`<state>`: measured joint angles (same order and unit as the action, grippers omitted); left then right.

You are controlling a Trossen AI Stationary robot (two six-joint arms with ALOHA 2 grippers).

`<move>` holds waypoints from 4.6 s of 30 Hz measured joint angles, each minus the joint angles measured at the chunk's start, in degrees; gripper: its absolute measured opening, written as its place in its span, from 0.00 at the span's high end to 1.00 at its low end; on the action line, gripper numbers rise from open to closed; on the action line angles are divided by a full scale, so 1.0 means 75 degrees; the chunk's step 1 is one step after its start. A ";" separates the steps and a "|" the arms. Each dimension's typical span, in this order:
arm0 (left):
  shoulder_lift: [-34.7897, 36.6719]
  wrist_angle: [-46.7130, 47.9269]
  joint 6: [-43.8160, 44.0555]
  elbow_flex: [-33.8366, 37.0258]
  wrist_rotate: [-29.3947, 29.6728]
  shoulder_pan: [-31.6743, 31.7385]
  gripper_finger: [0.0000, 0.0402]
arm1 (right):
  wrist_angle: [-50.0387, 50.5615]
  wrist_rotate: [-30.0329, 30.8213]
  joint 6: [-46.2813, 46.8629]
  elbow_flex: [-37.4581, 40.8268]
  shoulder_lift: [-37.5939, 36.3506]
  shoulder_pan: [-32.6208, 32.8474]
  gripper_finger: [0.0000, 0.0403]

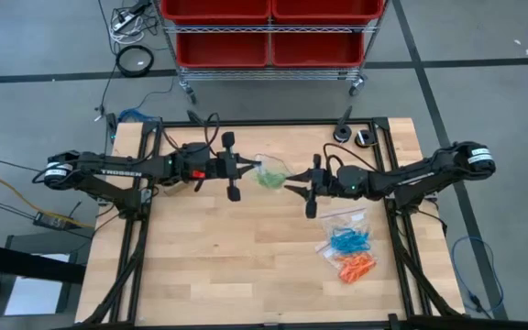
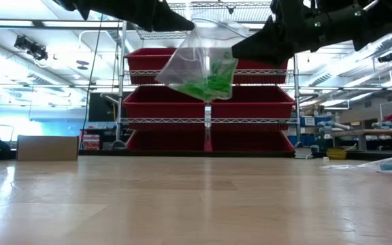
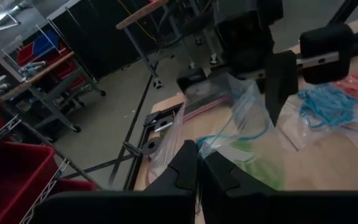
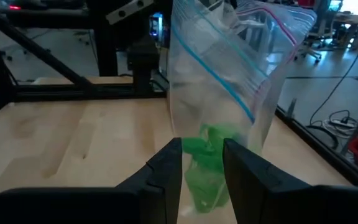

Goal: Sort rubber bands
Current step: Close the transparent zip bag

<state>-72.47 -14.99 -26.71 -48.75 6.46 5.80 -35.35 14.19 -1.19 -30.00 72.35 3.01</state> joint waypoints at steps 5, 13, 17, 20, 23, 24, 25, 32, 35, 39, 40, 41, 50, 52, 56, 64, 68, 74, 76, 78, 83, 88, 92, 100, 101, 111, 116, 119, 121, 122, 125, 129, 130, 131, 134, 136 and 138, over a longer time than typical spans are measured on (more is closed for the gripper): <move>0.0000 0.0031 0.0001 0.0000 0.0107 0.0000 0.98 | 0.0602 0.0120 0.0013 0.0000 -0.0307 0.0003 0.74; 0.0000 -0.0016 0.0015 0.0000 0.0125 0.0000 0.98 | 0.0976 0.0161 0.0128 0.0000 -0.0511 0.0006 0.74; 0.0000 -0.0007 0.0019 0.0000 0.0125 0.0000 0.98 | 0.1207 0.0152 0.0212 0.0000 -0.0508 0.0076 0.74; 0.0000 -0.0016 0.0019 0.0000 0.0126 0.0000 0.98 | 0.1274 0.0154 0.0221 0.0000 -0.0508 0.0208 0.74; 0.0003 -0.0011 0.0022 0.0000 0.0125 -0.0001 0.98 | 0.1230 0.0219 0.0219 0.0000 -0.0506 0.0300 0.74; 0.0002 -0.0018 0.0022 0.0000 0.0125 0.0000 0.98 | 0.1166 0.0228 0.0218 0.0000 -0.0506 0.0306 0.74; 0.0003 -0.0022 0.0022 0.0000 0.0125 0.0000 0.98 | 0.1089 0.0228 0.0214 0.0000 -0.0506 0.0306 0.74; 0.0003 -0.0070 0.0050 0.0000 0.0125 0.0000 0.98 | 0.0956 0.0275 0.0167 0.0000 -0.0503 0.0306 0.74; 0.0003 -0.0069 0.0053 0.0000 0.0125 0.0000 0.98 | 0.0723 0.0286 0.0039 0.0000 -0.0503 0.0303 0.74; 0.0003 -0.0072 0.0121 0.0000 0.0125 -0.0003 0.98 | 0.0294 0.0283 -0.0210 0.0000 -0.0503 0.0245 0.74; 0.0003 -0.0074 0.0174 0.0000 0.0122 -0.0003 0.98 | 0.0249 0.0283 -0.0243 0.0000 -0.0503 0.0219 0.74; 0.0003 -0.0077 0.0197 0.0000 0.0122 -0.0003 0.98 | 0.0222 0.0281 -0.0260 0.0000 -0.0500 0.0186 0.74; 0.0003 -0.0258 0.0225 0.0000 -0.0082 -0.0003 0.98 | 0.0130 -0.0121 -0.0135 0.0000 -0.0500 -0.0028 0.74; 0.0003 -0.0317 0.0228 0.0000 -0.0157 -0.0003 0.98 | 0.0099 -0.0127 -0.0135 0.0000 -0.0500 -0.0044 0.74; -0.0008 -0.0316 0.0249 0.0002 -0.0156 -0.0003 0.98 | -0.0009 -0.0128 -0.0175 0.0000 -0.0500 -0.0044 0.74; -0.0141 -0.0299 0.0258 0.0003 -0.0162 -0.0059 0.98 | -0.0169 -0.0305 -0.0199 0.0000 -0.0500 -0.0125 0.75; -0.0137 -0.0334 0.0258 0.0003 -0.0190 -0.0079 0.98 | -0.0172 -0.0323 -0.0200 0.0000 -0.0500 -0.0125 0.76; -0.0137 -0.0381 0.0258 0.0003 -0.0190 -0.0079 0.98 | -0.0169 -0.0326 -0.0213 0.0000 -0.0500 -0.0125 0.81; -0.0137 -0.0382 0.0258 0.0003 -0.0228 -0.0079 0.98 | -0.0161 -0.0397 -0.0275 0.0000 -0.0500 -0.0128 0.85; -0.0137 -0.0384 0.0261 0.0003 -0.0248 -0.0079 0.98 | -0.0146 -0.0453 -0.0319 0.0000 -0.0500 -0.0128 0.89; -0.0137 -0.0378 0.0261 0.0003 -0.0251 -0.0079 0.98 | -0.0143 -0.0518 -0.0447 0.0000 -0.0500 -0.0128 0.99; -0.0137 -0.0282 0.0261 0.0003 -0.0257 -0.0079 0.98 | -0.0135 -0.0521 -0.0461 0.0000 -0.0500 -0.0128 0.99; -0.0137 0.0236 0.0163 0.0003 -0.0280 -0.0077 0.98 | -0.0059 -0.0689 -0.0409 0.0000 -0.0497 -0.0128 1.00; -0.0137 0.0960 -0.0049 0.0003 -0.1379 -0.0073 0.98 | 0.0403 -0.1495 0.0011 -0.0003 -0.0397 -0.0367 1.00; -0.0137 0.1005 0.0002 0.0003 -0.1578 -0.0073 0.98 | 0.0412 -0.1628 0.0011 -0.0003 -0.0350 -0.0412 1.00; -0.0137 0.3503 -0.0187 -0.0547 -0.1796 0.0071 0.89 | 0.0848 -0.2953 0.0075 -0.0981 0.0823 -0.0841 1.00; -0.0136 0.5037 -0.0666 -0.1511 -0.1643 0.0188 0.87 | 0.1381 -0.3309 -0.0143 -0.1751 0.1378 -0.0988 1.00; -0.0134 0.6105 -0.1094 -0.2089 -0.1772 0.0227 0.86 | 0.1740 -0.3609 -0.0326 -0.2243 0.1543 -0.1101 1.00; -0.0187 0.6896 -0.1258 -0.2499 -0.1810 0.0272 0.85 | 0.2124 -0.3712 -0.0458 -0.2572 0.1611 -0.1155 1.00; -0.0242 0.7273 -0.1312 -0.2719 -0.1808 0.0287 0.85 | 0.2418 -0.3733 -0.0548 -0.2680 0.1604 -0.1178 1.00; -0.0434 0.8398 -0.1407 -0.3237 -0.1791 0.0333 0.84 | 0.2937 -0.3737 -0.0808 -0.3012 0.1590 -0.1253 1.00; -0.0817 0.9224 -0.1540 -0.3627 -0.1799 0.0326 0.82 | 0.3222 -0.4007 -0.0882 -0.3258 0.1593 -0.1419 1.00; -0.0958 0.9400 -0.1597 -0.3698 -0.1803 0.0323 0.81 | 0.3200 -0.4053 -0.0886 -0.3279 0.1593 -0.1463 1.00; -0.1061 0.9484 -0.1627 -0.3751 -0.1824 0.0313 0.80 | 0.3220 -0.4106 -0.0889 -0.3287 0.1593 -0.1504 1.00; -0.1443 0.9813 -0.1835 -0.3836 -0.1880 0.0312 0.77 | 0.3290 -0.4276 -0.0888 -0.3370 0.1593 -0.1599 1.00; -0.1680 0.9942 -0.2009 -0.3927 -0.1884 0.0311 0.75 | 0.3283 -0.4315 -0.0923 -0.3386 0.1590 -0.1623 1.00; -0.1886 1.0160 -0.2071 -0.4085 -0.1892 0.0309 0.74 | 0.3387 -0.4328 -0.0942 -0.3386 0.1590 -0.1629 1.00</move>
<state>-86.61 61.21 -42.24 -79.39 -7.73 8.12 -9.95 -18.27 -8.25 -55.40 84.27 -9.21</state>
